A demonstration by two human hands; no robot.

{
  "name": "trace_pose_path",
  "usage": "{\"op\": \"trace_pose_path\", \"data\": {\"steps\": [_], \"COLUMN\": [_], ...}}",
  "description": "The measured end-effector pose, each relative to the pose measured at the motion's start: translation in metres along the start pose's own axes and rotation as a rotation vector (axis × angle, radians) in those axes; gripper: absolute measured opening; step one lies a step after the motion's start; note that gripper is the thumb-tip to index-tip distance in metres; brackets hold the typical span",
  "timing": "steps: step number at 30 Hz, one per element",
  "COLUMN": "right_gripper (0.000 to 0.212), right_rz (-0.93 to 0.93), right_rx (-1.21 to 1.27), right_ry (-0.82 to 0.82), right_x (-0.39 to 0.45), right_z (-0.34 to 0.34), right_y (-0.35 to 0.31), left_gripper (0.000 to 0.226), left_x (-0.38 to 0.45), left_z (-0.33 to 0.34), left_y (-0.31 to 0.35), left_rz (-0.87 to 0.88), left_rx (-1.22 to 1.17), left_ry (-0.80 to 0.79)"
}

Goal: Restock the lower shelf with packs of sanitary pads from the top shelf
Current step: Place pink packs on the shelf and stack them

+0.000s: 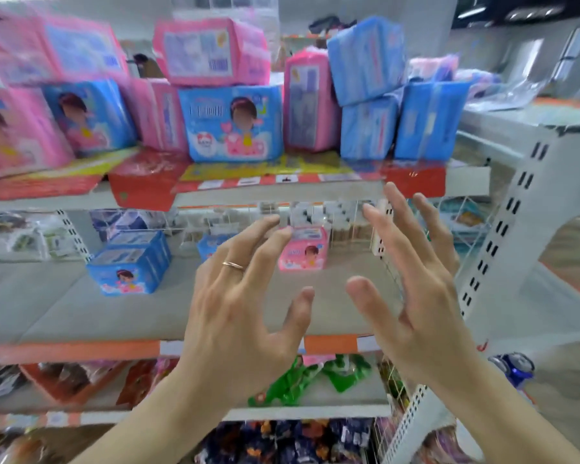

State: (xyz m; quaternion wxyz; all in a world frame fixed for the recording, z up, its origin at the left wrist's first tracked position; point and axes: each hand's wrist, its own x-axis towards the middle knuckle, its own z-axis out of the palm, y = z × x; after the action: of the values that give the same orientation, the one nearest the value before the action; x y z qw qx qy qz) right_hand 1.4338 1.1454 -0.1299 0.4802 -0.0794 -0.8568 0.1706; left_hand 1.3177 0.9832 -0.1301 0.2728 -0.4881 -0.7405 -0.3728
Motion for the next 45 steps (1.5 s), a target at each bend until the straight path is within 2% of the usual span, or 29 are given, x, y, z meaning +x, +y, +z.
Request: {"op": "trace_pose_path", "data": {"steps": [7,15,28,35,41,45], "right_gripper": [0.068,0.071,0.074,0.075,0.068,0.065], "right_rz": [-0.015,-0.02,-0.058,-0.033,0.129,0.237], "right_rx": [0.007,0.027,-0.068,-0.107,-0.194,-0.177], "right_ry": [0.008,-0.04,-0.012,-0.031,-0.068,-0.1], "right_x": [0.02,0.034,0.1,0.176,0.25,0.282], "right_z": [-0.017,-0.001,0.046,0.072,0.098,0.107], "right_y": [0.006,0.007,-0.025,-0.06,-0.067,-0.064], "left_gripper": [0.057,0.053,0.054,0.053,0.054,0.052], "left_x": [0.019,0.026,0.064,0.14,0.238,0.28], "left_z": [-0.009,-0.023,-0.066,-0.096,-0.097,-0.087], "left_y": [-0.001,-0.015,-0.098,-0.144,-0.18,-0.199], "left_rz": [-0.017,-0.075,-0.114,-0.121,-0.196,-0.314], "left_rx": [0.02,0.023,-0.037,-0.025,-0.087,-0.177], "left_ry": [0.039,0.111,0.161,0.103,0.044,-0.024]}}
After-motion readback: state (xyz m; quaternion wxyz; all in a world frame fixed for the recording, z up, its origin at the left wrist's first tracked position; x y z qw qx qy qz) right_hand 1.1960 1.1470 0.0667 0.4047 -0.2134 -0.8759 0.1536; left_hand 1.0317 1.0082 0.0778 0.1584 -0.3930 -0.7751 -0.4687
